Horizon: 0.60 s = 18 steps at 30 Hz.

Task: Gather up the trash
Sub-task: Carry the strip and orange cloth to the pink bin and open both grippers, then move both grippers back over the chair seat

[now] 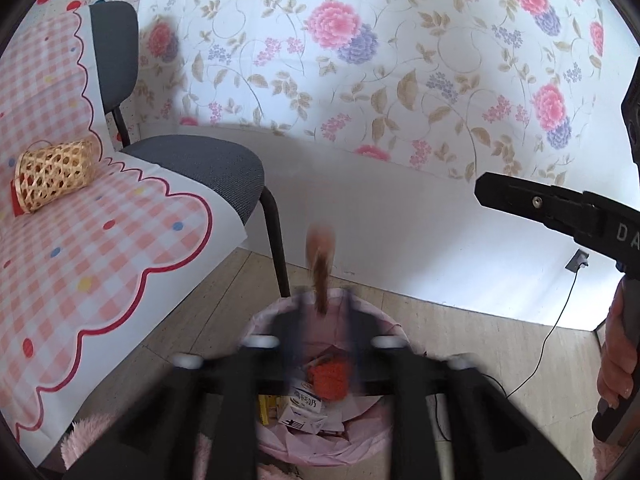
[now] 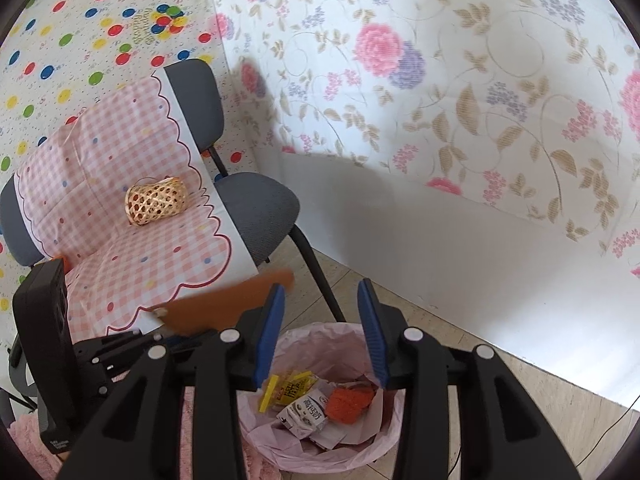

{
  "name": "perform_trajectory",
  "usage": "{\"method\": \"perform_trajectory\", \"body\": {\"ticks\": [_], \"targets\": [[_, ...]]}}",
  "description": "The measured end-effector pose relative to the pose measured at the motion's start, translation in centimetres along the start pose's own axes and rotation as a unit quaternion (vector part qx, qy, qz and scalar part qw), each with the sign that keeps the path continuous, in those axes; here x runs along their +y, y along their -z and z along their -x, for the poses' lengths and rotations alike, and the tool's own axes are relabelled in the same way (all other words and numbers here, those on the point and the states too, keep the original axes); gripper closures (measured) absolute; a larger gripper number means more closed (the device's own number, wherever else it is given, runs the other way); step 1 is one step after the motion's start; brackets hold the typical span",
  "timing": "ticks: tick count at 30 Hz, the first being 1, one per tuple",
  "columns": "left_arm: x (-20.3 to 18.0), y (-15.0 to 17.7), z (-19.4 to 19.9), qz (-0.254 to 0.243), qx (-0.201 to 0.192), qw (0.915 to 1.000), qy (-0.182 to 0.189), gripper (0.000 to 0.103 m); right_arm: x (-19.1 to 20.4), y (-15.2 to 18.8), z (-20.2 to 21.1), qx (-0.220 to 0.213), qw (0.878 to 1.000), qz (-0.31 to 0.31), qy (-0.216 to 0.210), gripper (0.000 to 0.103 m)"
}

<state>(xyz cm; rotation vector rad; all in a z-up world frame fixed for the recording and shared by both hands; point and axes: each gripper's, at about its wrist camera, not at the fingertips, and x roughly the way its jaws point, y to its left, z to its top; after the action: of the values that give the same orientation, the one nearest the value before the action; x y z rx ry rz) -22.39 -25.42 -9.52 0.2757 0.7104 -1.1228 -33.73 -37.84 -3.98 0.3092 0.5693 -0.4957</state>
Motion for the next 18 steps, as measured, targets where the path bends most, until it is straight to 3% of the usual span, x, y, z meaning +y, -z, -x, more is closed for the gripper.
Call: {"method": "perform_trajectory", "body": {"ticks": [1,12,18], "targets": [[0.1,0.0,0.0,0.002,-0.004,0.9999,-0.012,0.036,-0.1,0.1,-0.1,0.002,1.000,-0.001,0.000,0.065],[5.0,1.1,2.3,0.069,0.006,0.9948,-0.075,0.036,1.3,0.3,-0.7,0.014,1.000,0.002,-0.023,0.064],[7.7,0.6,5.6,0.097,-0.012,0.9886,-0.115,0.036,3.3,-0.1,-0.7,0.014,0.999,0.017,-0.037,0.064]]}}
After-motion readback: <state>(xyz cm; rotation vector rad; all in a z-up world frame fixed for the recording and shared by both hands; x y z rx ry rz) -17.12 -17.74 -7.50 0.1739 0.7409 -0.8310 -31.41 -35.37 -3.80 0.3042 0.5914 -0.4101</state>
